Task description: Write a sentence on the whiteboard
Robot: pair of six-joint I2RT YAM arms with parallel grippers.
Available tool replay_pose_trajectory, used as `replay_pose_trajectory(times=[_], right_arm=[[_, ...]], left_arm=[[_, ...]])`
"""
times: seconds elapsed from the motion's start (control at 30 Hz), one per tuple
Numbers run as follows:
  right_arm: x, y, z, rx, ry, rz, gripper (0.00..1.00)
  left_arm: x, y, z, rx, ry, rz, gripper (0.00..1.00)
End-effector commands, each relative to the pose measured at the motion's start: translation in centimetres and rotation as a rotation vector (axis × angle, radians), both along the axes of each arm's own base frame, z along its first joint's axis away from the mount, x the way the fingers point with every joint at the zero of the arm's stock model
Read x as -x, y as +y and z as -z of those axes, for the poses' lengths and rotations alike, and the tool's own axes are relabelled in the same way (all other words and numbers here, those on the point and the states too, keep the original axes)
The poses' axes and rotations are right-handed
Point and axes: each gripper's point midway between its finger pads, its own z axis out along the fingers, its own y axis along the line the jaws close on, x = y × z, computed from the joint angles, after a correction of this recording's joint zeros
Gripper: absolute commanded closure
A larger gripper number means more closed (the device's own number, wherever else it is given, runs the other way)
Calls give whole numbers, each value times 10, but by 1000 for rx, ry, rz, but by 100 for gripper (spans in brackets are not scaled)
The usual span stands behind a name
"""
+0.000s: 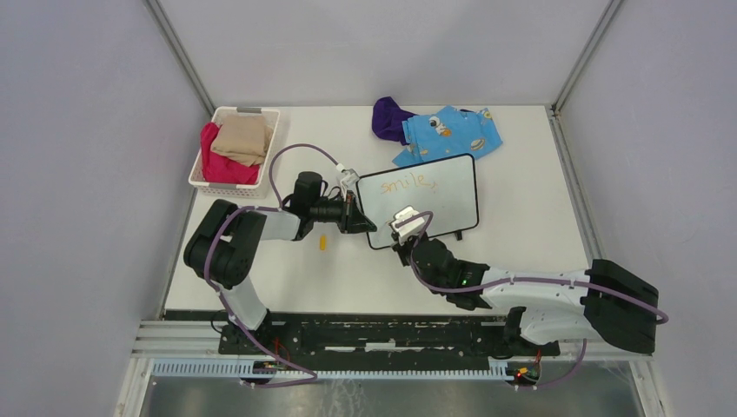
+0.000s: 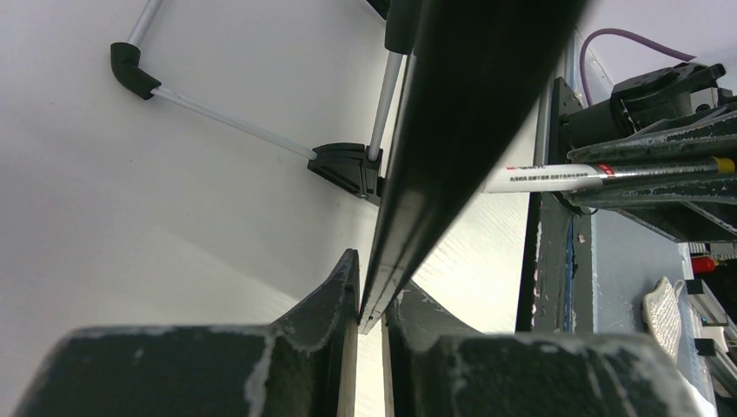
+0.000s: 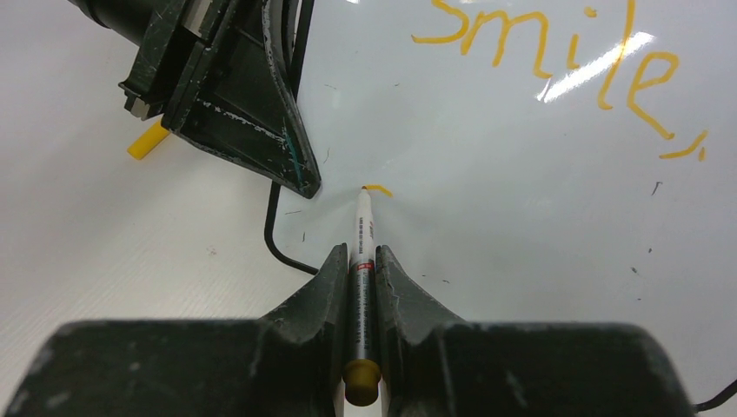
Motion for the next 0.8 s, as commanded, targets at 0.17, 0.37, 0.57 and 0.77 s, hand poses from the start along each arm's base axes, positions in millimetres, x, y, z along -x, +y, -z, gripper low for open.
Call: replay_pose_trajectory(times=[0.17,0.37,0.57,0.77], right_arm=[[-2,-1,1,-22,16,14,100],[-2,-17,7,-5,20,56,100],[-2,-26,10,-2,27,76,100],[1,-28,18,4,44,67,100]], left_arm=[[-5,6,21,-84,11,-48,98],[-5,6,21,-85,10,-49,98],[-5,7,21,-85,12,-50,98],[-5,6,20,-85,12,-49,98]])
